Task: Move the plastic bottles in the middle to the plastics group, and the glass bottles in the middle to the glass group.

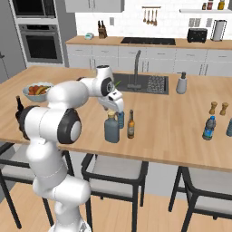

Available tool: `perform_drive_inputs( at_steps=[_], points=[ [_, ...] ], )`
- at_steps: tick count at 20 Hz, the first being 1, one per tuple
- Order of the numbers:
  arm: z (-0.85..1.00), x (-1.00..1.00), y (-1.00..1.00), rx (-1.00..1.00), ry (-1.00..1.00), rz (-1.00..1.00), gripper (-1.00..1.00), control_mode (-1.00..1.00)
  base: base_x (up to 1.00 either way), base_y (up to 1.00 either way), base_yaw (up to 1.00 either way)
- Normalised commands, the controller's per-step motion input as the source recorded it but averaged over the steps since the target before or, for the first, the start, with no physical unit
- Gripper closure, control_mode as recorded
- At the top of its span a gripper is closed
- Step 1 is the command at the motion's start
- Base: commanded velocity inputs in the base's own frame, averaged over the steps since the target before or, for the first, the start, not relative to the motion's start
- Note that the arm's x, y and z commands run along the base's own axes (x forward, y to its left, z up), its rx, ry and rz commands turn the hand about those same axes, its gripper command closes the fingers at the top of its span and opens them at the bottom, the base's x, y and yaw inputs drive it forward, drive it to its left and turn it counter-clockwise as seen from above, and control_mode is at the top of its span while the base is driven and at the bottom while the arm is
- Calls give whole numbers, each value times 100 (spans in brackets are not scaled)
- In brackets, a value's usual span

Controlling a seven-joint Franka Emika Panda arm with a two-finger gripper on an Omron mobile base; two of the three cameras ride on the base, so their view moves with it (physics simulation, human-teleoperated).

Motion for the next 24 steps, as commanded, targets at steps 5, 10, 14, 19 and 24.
perform_drive_inputs(
  at_steps=[5,10,14,19,24],
  points=[
    [-4,23,0,0,0,0,-100,-100,0,0,0],
    [0,-24,-1,0,0,0,-100,-100,0,0,0],
    [-3,-38,-1,0,0,0,-100,-100,0,0,0],
    [-13,-13,0,0,-2,0,-100,-100,0,0,0],
    [-12,2,0,0,0,0,-100,-100,0,0,0]
  ],
)
